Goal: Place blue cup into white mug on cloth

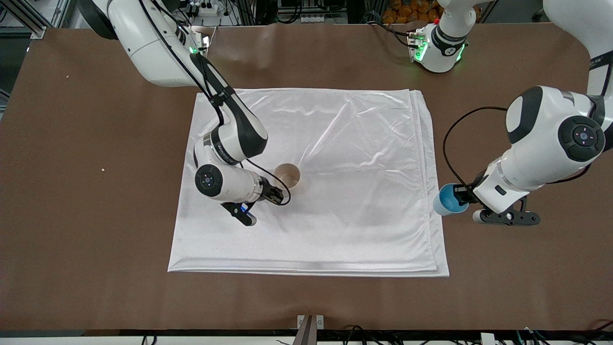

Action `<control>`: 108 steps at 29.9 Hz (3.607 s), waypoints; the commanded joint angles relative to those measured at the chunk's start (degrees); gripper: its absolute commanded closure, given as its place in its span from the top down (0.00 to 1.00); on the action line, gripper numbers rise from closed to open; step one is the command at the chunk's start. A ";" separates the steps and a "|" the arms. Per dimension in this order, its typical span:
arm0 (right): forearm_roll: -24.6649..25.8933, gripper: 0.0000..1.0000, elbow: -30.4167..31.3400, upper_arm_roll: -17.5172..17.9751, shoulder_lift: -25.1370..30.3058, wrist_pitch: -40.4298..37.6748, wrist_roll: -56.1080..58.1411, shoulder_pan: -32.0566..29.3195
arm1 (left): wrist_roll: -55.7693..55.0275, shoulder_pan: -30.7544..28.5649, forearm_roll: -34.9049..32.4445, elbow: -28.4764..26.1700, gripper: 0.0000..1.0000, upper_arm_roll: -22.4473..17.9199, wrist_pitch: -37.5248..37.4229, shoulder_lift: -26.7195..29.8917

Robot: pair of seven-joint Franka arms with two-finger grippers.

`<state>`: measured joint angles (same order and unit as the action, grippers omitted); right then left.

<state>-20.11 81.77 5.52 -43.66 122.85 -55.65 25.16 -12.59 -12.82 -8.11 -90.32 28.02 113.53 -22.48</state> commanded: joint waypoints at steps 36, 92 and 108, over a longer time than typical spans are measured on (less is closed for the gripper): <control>14.84 1.00 -3.02 -3.14 3.14 -20.81 36.30 -18.83 | -33.81 10.36 -1.47 0.06 0.00 8.81 -2.00 0.34; 18.26 1.00 21.51 -3.14 40.84 -25.73 45.98 -24.11 | -55.00 38.66 -8.15 3.04 0.00 -3.23 21.38 -14.43; 20.99 1.00 17.91 -3.32 46.91 -31.52 48.97 -26.31 | -55.00 39.10 -8.41 4.54 0.00 -3.32 22.08 -16.63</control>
<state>-0.50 101.37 1.83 2.19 94.03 -8.38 0.18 -65.86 25.32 -14.51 -88.06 25.03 135.10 -37.38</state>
